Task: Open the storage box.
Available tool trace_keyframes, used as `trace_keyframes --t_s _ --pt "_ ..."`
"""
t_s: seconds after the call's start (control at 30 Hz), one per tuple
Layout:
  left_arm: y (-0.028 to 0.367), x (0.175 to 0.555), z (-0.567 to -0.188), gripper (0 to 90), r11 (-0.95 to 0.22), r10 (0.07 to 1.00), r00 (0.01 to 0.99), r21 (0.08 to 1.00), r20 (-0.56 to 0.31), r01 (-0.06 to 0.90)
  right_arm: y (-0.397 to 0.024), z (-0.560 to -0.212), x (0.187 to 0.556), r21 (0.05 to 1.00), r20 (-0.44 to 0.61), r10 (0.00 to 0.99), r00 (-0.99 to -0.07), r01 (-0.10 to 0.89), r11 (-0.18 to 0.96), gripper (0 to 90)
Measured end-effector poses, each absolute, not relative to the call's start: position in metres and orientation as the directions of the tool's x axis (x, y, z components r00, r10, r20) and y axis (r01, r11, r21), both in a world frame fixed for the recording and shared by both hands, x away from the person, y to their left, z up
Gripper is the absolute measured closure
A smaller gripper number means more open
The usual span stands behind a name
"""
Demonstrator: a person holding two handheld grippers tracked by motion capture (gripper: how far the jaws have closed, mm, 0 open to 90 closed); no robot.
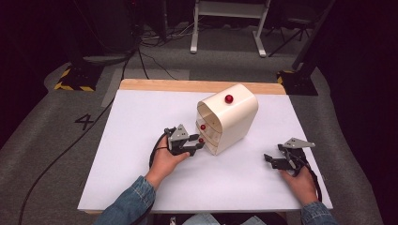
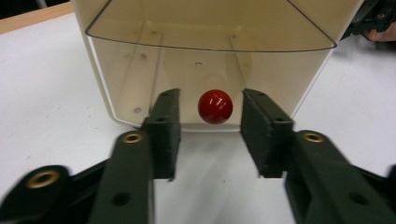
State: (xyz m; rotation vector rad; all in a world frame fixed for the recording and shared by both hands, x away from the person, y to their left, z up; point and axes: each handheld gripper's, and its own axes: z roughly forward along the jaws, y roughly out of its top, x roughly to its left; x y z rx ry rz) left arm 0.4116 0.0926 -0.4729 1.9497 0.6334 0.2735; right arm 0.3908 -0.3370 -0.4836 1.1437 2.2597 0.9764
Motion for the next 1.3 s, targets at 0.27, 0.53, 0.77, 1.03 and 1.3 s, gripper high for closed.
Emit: trace_keyframes --t_s 0.27,0.53,0.77,1.03,1.3 --pt "0.091 0.409 -0.472 73.5 -0.324 0.554 0.826 0.885 -0.109 0.334 -0.337 -0.484 0.391 0.747 -0.055 0.819 -0.571 0.521 0.414 21.1" --pt "0.092 0.408 -0.471 73.6 -0.322 0.553 0.824 0.882 -0.12 0.344 -0.337 -0.484 0.391 0.746 -0.055 0.819 -0.571 0.521 0.414 21.1" --pt "0.1 0.401 -0.468 73.6 -0.325 0.56 0.82 0.879 -0.117 0.348 -0.337 -0.484 0.391 0.746 -0.052 0.819 -0.571 0.523 0.412 21.1" --pt "0.115 0.387 -0.465 73.7 -0.335 0.571 0.814 0.876 -0.104 0.347 -0.337 -0.484 0.391 0.746 -0.05 0.819 -0.571 0.524 0.411 21.2" --pt "0.135 0.366 -0.464 73.7 -0.339 0.592 0.801 0.875 -0.086 0.344 -0.338 -0.484 0.392 0.746 -0.045 0.819 -0.572 0.526 0.409 21.2"
